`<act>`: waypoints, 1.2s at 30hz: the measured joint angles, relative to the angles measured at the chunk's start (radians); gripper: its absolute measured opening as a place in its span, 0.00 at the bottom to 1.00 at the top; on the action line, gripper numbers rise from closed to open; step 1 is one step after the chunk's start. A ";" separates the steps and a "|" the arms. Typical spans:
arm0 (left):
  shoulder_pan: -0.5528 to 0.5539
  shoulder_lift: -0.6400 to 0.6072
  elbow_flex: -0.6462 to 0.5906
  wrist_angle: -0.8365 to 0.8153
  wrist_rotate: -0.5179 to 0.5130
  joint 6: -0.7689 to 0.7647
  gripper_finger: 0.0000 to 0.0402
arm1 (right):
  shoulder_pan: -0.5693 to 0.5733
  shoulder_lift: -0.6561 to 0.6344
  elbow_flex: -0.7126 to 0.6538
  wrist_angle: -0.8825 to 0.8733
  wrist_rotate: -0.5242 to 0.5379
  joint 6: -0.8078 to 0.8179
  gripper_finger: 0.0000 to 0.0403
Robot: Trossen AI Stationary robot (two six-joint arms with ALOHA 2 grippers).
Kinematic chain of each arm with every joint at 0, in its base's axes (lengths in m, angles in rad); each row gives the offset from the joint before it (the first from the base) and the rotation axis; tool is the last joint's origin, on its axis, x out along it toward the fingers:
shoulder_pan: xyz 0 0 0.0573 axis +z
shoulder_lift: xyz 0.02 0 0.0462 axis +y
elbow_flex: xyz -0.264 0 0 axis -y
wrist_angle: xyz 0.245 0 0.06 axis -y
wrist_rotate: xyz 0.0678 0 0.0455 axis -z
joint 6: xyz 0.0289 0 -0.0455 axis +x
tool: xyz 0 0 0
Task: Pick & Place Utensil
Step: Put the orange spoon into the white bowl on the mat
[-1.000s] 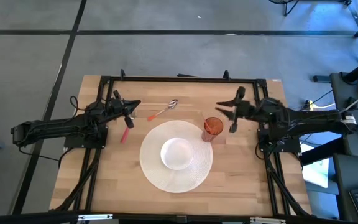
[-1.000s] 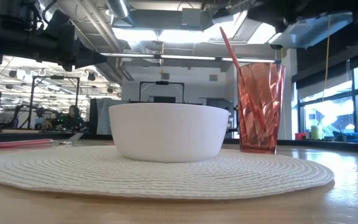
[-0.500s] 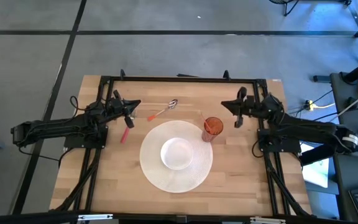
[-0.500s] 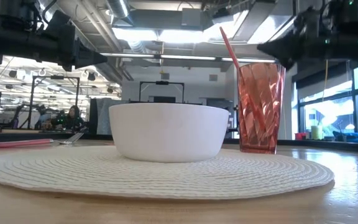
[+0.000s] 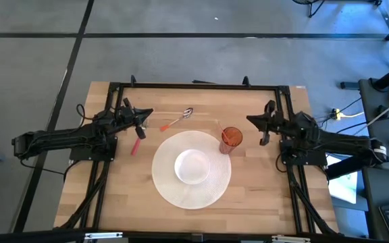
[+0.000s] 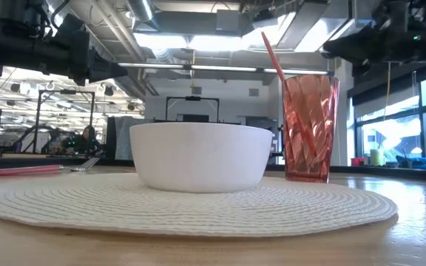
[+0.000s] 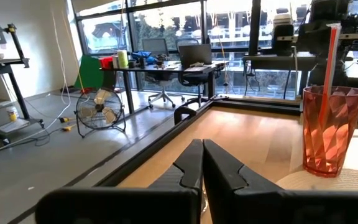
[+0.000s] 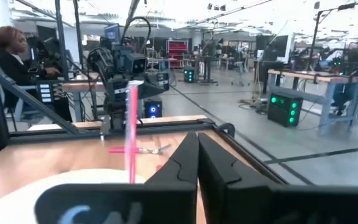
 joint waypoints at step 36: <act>0.009 0.273 0.224 -0.334 -0.100 -0.218 0.01 | 0.055 -0.371 -0.149 -0.316 0.021 0.035 0.04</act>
